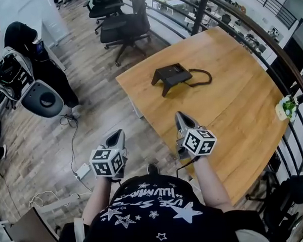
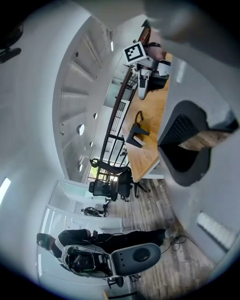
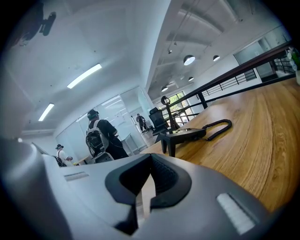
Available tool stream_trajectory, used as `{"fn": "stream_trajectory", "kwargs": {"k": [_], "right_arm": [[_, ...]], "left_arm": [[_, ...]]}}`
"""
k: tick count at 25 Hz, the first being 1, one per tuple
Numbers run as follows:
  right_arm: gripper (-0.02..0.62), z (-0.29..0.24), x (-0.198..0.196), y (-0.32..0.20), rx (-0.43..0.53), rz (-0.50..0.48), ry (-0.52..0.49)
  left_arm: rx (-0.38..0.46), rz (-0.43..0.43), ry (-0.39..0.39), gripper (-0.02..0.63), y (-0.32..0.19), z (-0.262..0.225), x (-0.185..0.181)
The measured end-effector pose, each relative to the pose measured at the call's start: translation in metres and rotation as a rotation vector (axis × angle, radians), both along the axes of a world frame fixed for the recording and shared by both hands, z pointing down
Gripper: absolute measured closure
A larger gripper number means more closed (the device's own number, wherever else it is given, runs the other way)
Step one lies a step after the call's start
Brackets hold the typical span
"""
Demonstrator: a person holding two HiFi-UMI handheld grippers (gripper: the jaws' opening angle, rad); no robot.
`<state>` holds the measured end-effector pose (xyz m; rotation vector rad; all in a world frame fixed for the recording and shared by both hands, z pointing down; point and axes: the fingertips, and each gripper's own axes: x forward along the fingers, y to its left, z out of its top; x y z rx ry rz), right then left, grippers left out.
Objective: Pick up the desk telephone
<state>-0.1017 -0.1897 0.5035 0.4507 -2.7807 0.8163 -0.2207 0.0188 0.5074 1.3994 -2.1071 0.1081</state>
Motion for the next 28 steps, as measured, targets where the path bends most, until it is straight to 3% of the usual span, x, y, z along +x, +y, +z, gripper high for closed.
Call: {"fn": "stream_trajectory", "kwargs": {"k": [5,7,16,26,28], "right_arm": [[0.595,0.001,0.001,-0.022,-0.008,0.036,-0.003],[0.595,0.001,0.002,-0.027,-0.013,0.051,-0.003],[0.595,0.011,0.007,-0.057,-0.036,0.207,0.008],[0.595,0.013,0.014,-0.092,-0.050,0.434,0.047],[0.595,0.015,0.013,-0.096,-0.051,0.465,0.056]], "left_arm": [[-0.003,0.047,-0.012,0.604,-0.034,-0.007,-0.008],[0.014,0.054,0.018,0.604,-0.043,-0.010,-0.011],[0.149,0.129,0.329,0.604,-0.108,-0.006,-0.029],[0.157,0.322,0.618,0.602,-0.206,0.002,-0.037],[0.163,0.341,0.689,0.512,-0.221,0.005,-0.038]]}}
